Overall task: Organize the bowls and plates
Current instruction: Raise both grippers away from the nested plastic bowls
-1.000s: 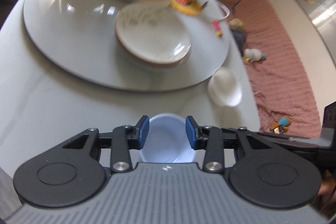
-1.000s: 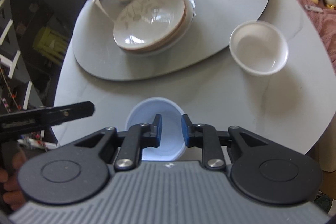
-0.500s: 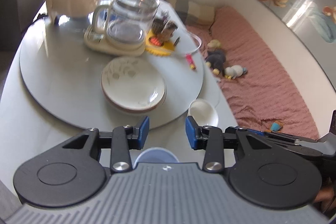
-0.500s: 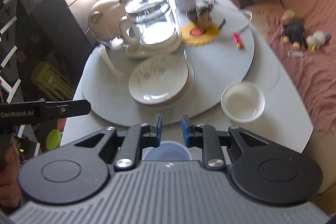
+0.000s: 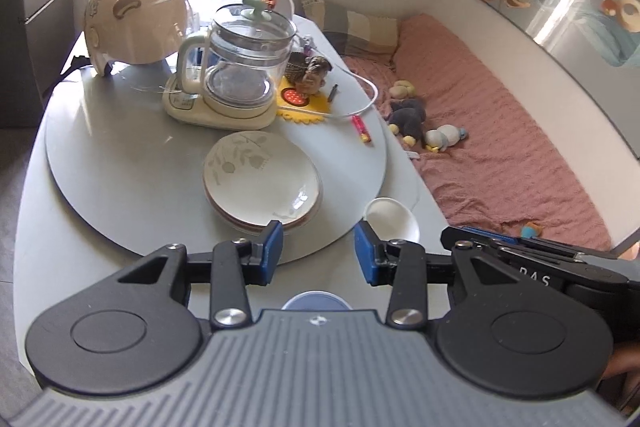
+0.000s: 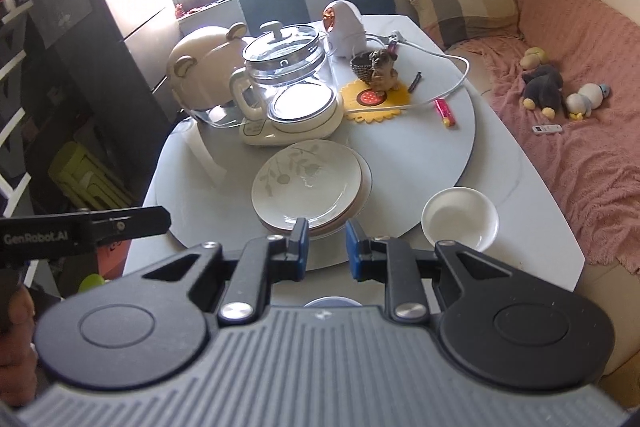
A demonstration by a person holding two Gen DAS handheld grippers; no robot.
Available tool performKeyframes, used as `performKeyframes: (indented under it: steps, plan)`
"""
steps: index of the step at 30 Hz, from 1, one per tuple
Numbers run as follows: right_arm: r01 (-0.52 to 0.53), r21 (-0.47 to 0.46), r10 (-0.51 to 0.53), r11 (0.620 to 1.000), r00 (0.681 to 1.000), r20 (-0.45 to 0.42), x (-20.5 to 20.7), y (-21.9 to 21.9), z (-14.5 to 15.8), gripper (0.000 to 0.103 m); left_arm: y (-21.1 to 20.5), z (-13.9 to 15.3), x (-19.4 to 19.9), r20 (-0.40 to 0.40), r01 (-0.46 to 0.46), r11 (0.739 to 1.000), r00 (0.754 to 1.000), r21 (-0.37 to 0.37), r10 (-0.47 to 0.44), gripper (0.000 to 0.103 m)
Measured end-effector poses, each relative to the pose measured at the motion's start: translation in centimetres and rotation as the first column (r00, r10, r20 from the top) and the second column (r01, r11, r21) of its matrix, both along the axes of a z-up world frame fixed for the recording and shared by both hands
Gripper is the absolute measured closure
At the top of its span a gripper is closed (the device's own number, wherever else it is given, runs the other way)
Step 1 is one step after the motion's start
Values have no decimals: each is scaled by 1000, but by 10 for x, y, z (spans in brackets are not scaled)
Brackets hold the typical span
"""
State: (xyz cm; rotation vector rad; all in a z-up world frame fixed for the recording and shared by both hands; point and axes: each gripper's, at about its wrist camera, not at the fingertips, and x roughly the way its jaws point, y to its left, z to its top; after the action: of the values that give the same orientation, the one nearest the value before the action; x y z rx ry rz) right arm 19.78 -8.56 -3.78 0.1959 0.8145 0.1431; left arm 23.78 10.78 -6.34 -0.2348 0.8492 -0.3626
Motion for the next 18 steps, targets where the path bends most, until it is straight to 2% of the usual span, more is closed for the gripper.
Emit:
performKeyframes:
  steps: [9, 12, 18]
  plan:
    - [-3, -55, 7, 998, 998, 68, -24, 22, 19, 79, 11, 11, -21, 25, 36, 999, 999, 20, -36, 56]
    - [6, -69, 0, 998, 996, 88, -32, 24, 23, 79, 9, 12, -25, 41, 42, 998, 998, 51, -44, 56]
    - [52, -59, -49, 997, 997, 60, -31, 4, 16, 79, -12, 1, -16, 10, 74, 997, 997, 35, -74, 56]
